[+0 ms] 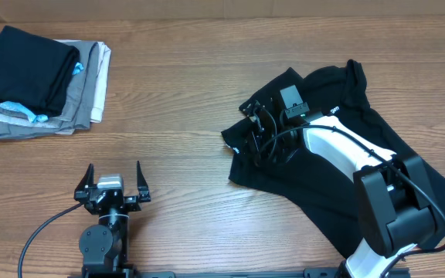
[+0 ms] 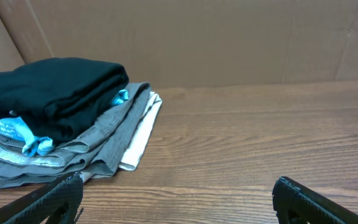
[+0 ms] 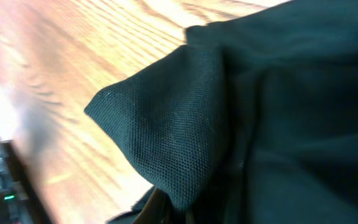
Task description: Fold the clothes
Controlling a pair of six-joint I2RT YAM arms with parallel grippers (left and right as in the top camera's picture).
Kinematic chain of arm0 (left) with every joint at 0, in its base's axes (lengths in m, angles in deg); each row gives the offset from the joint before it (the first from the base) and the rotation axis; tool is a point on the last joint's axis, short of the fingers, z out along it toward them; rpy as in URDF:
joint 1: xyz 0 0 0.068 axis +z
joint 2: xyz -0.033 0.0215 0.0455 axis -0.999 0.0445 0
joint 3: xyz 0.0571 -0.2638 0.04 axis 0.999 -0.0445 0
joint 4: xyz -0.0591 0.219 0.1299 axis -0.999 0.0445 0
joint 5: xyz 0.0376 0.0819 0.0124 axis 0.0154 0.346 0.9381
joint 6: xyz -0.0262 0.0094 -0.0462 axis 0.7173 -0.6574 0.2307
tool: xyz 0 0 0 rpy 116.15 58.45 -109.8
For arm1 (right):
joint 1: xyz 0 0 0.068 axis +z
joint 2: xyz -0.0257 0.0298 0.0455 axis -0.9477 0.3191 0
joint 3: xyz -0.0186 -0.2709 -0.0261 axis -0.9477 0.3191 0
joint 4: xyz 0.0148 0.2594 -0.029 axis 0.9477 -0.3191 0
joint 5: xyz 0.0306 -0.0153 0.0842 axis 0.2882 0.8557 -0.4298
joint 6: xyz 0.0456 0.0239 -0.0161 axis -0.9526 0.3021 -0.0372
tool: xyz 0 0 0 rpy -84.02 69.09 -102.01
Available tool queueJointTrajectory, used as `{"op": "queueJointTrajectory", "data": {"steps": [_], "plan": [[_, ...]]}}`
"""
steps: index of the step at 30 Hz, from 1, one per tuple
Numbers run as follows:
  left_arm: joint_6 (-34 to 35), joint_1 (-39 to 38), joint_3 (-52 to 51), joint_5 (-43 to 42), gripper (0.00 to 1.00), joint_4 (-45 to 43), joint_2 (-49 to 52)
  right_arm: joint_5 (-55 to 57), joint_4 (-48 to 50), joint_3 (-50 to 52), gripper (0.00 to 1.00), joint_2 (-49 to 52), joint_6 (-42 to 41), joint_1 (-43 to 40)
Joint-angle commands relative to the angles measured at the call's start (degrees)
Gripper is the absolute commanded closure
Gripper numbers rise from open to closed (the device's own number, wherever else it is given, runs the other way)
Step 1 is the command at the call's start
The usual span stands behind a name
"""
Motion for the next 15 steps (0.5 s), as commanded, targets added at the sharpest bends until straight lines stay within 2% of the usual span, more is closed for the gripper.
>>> {"op": "queueJointTrajectory", "data": {"steps": [1, 6, 11, 13, 15], "plan": [[-0.9, 0.4, -0.2, 0.7, 0.00, -0.1, -0.6, 7.1, 0.3, 0.7, 0.92, -1.5, 1.1, 0.2], [-0.9, 0.4, -0.2, 0.7, 0.00, -0.1, -0.6, 11.9, 1.7, 1.4, 0.92, -1.5, 1.1, 0.0], [-0.9, 0.4, -0.2, 0.7, 0.00, -0.1, -0.6, 11.8, 3.9, 1.4, 0.95, -1.5, 1.1, -0.7], [-0.9, 0.4, -0.2, 0.7, 0.00, -0.1, -0.6, 9.9, 4.2, 1.4, 0.96, -1.5, 2.6, -1.0], [-0.9, 0.4, -0.2, 0.7, 0.00, -0.1, -0.6, 1.9, 3.8, 1.4, 0.96, -1.5, 6.9, -1.6]]}}
